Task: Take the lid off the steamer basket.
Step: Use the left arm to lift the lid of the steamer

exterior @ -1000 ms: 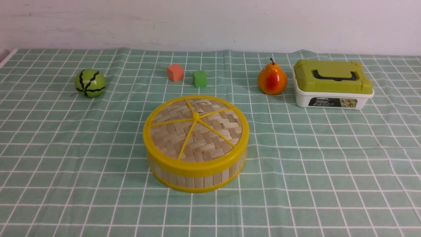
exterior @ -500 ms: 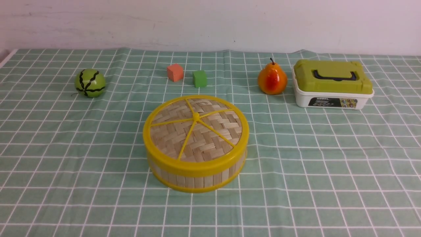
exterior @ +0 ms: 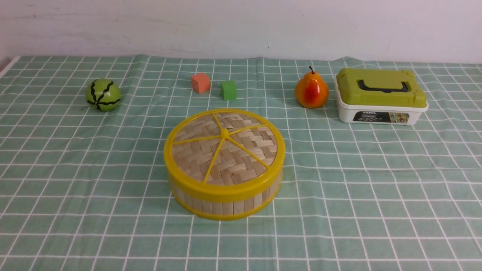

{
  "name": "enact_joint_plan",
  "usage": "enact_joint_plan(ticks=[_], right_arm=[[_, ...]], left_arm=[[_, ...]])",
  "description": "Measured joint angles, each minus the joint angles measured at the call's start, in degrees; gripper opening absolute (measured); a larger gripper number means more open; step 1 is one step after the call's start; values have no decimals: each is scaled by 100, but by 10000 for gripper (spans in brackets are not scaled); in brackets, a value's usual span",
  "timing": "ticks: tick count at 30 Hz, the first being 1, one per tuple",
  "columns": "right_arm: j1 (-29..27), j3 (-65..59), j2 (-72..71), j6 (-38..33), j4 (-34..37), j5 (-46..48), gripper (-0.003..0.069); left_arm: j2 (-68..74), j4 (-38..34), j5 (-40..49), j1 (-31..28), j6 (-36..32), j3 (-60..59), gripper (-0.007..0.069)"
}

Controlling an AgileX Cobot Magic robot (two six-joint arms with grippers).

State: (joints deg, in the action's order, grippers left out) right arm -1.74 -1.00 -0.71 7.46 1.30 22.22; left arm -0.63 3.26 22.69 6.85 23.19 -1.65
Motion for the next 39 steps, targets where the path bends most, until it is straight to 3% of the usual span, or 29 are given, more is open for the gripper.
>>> enact_joint_plan(ticks=[11,14,19,22,25,28,29,30,32,37,39], right_arm=[[0,0,0,0,0,0,241],[0,0,0,0,0,0,241],[0,0,0,0,0,0,241],[0,0,0,0,0,0,241],[0,0,0,0,0,0,241],[0,0,0,0,0,0,241],[0,0,0,0,0,0,241],[0,0,0,0,0,0,241],[0,0,0,0,0,0,241],[0,0,0,0,0,0,241],[0,0,0,0,0,0,241]], left_arm=[[0,-5,-26,0,57,0,235],[0,-582,-232,0,559,0,236],[0,-4568,-1558,0,3355,-4,236],[0,-5857,-1951,0,3836,-4,237],[0,-6189,-2168,0,3441,-4,238],[0,-6213,-2178,0,2206,-4,238],[0,-6213,-2178,0,2206,-4,238],[0,-6227,-2158,0,1430,-4,238],[0,-6319,-2193,0,878,-4,238],[0,-6650,-2610,0,366,-4,228],[0,-6884,-2844,0,340,26,162]])
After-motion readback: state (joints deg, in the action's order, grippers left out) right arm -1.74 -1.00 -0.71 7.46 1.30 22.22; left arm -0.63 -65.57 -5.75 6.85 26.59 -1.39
